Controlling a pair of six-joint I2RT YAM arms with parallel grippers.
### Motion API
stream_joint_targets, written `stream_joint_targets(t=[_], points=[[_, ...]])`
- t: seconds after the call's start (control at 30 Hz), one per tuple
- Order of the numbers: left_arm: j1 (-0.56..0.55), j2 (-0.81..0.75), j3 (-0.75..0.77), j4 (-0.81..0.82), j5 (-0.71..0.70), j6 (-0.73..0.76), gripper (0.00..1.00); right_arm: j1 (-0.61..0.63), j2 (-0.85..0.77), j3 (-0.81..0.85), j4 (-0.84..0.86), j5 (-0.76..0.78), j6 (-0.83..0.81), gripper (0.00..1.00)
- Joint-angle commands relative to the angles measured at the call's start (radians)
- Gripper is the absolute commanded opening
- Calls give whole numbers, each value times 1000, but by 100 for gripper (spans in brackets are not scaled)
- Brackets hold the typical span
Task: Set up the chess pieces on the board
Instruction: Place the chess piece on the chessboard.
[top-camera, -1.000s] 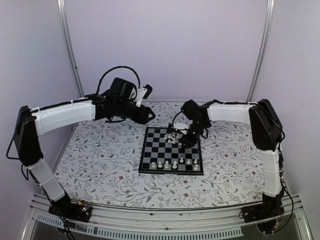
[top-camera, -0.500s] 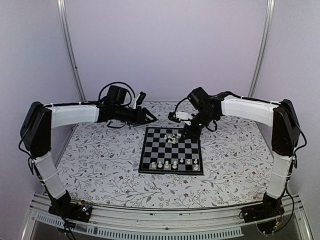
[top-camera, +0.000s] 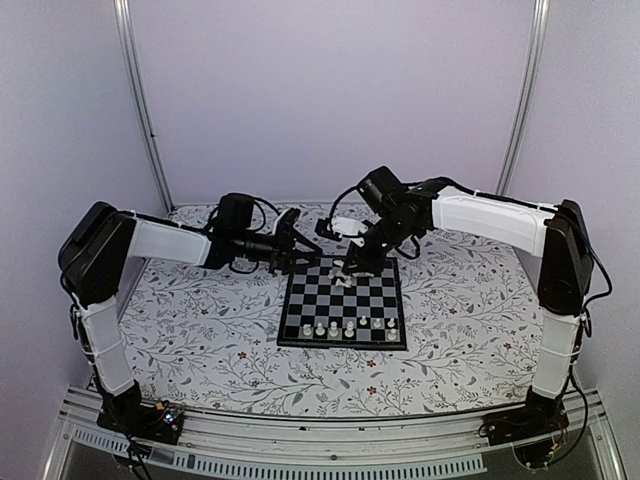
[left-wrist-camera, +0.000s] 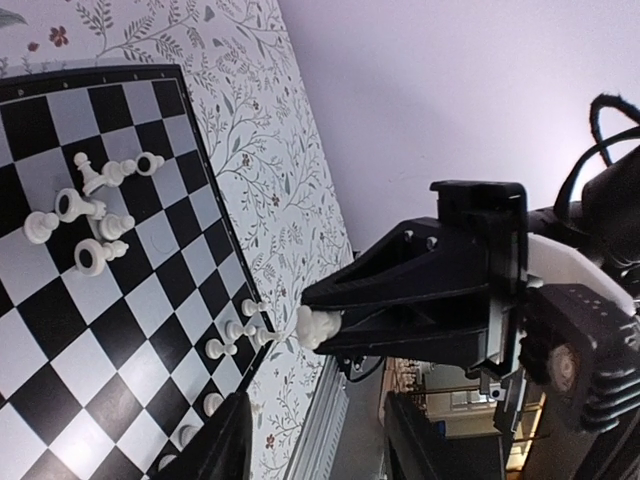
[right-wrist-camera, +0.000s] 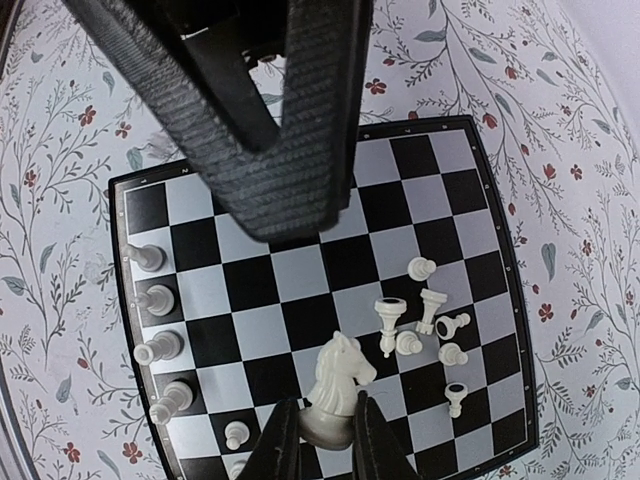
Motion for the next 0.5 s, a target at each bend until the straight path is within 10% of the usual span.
stream_joint_targets(t=[0.0,0.47], points=[[-8,22,-10,121,75,-86,47,18,35,35,3,27,-15,11],[-33,70,-5,124,102,-127,45,62,34,78,-9,35,-17,11]])
